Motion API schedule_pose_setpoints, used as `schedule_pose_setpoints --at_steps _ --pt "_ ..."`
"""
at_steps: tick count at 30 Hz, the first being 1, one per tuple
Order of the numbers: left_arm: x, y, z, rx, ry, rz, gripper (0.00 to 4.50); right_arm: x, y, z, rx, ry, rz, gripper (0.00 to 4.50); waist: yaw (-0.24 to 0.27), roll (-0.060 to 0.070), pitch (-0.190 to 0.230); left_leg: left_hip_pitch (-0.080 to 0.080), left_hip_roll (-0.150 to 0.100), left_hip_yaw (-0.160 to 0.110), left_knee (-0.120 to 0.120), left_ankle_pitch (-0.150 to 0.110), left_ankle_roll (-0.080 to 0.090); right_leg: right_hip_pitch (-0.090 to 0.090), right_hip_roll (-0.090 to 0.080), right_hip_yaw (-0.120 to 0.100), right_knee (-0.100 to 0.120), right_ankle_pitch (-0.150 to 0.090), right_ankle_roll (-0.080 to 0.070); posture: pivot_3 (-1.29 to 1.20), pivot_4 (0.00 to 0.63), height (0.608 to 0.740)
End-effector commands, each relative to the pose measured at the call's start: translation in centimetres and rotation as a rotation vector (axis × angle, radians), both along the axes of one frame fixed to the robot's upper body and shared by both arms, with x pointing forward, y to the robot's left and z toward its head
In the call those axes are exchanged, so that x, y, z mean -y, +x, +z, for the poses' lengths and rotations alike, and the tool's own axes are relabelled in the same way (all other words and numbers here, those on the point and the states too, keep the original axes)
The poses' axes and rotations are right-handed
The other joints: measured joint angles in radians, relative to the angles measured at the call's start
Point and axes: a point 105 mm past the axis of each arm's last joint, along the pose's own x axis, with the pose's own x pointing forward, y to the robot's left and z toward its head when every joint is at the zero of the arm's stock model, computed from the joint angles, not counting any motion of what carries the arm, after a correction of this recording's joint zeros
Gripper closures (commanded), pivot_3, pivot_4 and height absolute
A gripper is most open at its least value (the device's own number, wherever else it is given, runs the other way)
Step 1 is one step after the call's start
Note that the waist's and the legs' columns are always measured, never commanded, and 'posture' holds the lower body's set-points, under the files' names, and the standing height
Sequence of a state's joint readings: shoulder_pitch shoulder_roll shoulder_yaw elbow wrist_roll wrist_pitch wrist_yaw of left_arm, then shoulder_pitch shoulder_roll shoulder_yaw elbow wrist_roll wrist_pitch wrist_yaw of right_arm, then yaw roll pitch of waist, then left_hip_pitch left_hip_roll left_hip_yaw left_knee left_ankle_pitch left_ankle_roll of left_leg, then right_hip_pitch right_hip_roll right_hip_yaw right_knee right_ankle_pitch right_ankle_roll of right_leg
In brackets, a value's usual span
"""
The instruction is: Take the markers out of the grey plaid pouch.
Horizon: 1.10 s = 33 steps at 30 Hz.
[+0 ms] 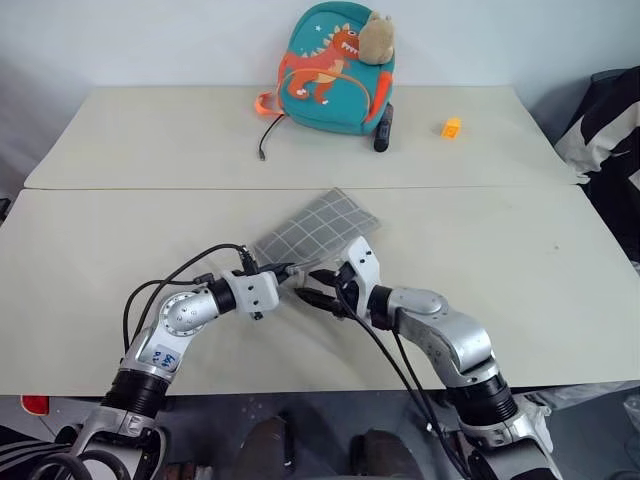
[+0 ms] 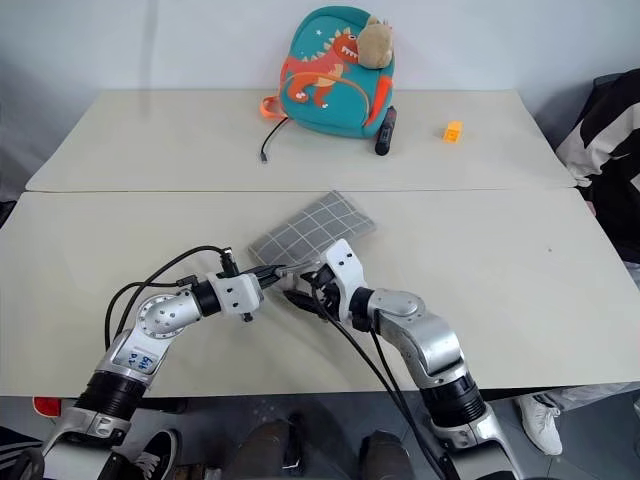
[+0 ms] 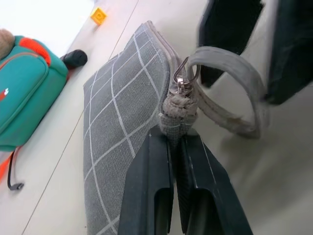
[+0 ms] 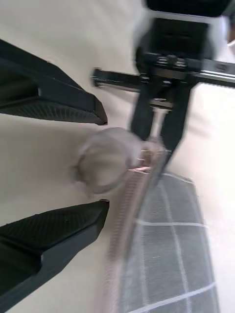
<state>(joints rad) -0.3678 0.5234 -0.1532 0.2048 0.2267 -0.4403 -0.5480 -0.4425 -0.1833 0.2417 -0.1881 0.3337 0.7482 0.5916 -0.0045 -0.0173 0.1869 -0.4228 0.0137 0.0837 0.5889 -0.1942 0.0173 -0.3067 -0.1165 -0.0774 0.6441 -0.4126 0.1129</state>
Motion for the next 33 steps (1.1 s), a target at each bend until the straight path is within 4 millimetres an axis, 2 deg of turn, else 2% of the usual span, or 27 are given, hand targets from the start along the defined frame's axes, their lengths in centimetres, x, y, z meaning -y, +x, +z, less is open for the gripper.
schedule_pose_setpoints --at_steps 1,2,4,10,11,16,20,24,28,33 --pt "1.0 -0.3 0.8 0.023 -0.013 -0.029 4.44 -0.9 0.0 0.4 0.025 0.007 0.013 2.00 0.000 0.000 0.000 0.000 0.000 0.000 0.000 0.000 0.000 0.000 0.000 0.000 0.000 0.000 0.000 0.00 0.150 0.740" --pt "1.0 -0.3 0.9 0.026 -0.014 -0.031 4.44 -1.0 0.2 0.4 0.028 0.014 0.000 2.00 0.000 0.000 0.000 0.000 0.000 0.000 0.000 0.000 0.000 0.000 0.000 0.000 0.000 0.000 0.000 0.00 0.150 0.740" --pt "1.1 -0.3 0.9 0.026 -0.016 -0.030 4.50 -0.9 0.5 0.1 0.029 0.001 -0.014 2.35 0.000 0.000 0.000 0.000 0.000 0.000 0.000 0.000 0.000 0.000 0.000 0.000 0.000 0.000 0.000 0.00 0.150 0.740" --pt "0.9 -0.7 1.2 0.018 -0.051 -0.018 4.50 0.2 0.9 -0.6 0.046 -0.039 -0.038 4.35 -0.001 0.000 0.000 0.000 0.000 0.001 0.000 0.000 0.000 -0.001 0.000 0.000 0.000 0.000 0.000 0.00 0.150 0.740" --pt "0.8 -0.8 1.2 0.019 -0.051 -0.020 4.50 0.4 0.9 -0.5 0.055 -0.042 -0.041 4.43 -0.001 0.000 0.000 0.000 0.000 0.001 0.000 0.000 0.000 -0.001 0.000 0.000 0.000 0.000 0.000 0.00 0.150 0.740" --pt "-0.1 -1.5 1.3 0.009 -0.056 -0.038 4.50 2.1 1.2 0.5 0.115 -0.070 -0.042 4.43 -0.003 0.000 0.000 0.000 0.000 0.001 -0.001 0.000 0.000 -0.001 0.000 0.000 0.000 0.000 0.000 0.00 0.150 0.740" --pt "-1.2 -2.4 1.4 -0.004 -0.069 -0.077 4.50 4.2 1.6 1.9 0.172 -0.103 -0.027 4.43 -0.003 0.000 0.000 0.000 0.000 0.001 -0.001 0.000 0.000 -0.001 0.000 0.000 -0.001 0.000 0.000 0.00 0.150 0.740" --pt "-2.0 -2.7 1.9 0.006 -0.077 -0.091 4.50 6.3 2.4 2.3 0.188 -0.142 -0.051 4.43 -0.003 0.000 0.000 0.000 0.001 0.001 -0.001 0.000 0.000 -0.001 0.000 0.001 -0.002 0.000 0.000 0.00 0.150 0.740" --pt "-2.8 -3.0 1.9 0.019 -0.050 -0.099 4.50 9.9 4.1 2.4 0.201 -0.203 -0.142 4.43 -0.003 -0.001 0.001 0.000 0.001 0.002 -0.001 0.000 0.000 -0.001 0.000 0.000 -0.003 0.000 0.000 0.00 0.150 0.740" --pt "-3.5 -3.3 1.8 0.004 -0.058 -0.101 4.50 13.0 5.2 2.4 0.228 -0.263 -0.205 4.43 -0.001 -0.001 0.001 0.000 0.001 0.003 -0.001 0.000 0.001 -0.001 0.000 0.000 -0.003 0.000 0.000 0.00 0.150 0.740"
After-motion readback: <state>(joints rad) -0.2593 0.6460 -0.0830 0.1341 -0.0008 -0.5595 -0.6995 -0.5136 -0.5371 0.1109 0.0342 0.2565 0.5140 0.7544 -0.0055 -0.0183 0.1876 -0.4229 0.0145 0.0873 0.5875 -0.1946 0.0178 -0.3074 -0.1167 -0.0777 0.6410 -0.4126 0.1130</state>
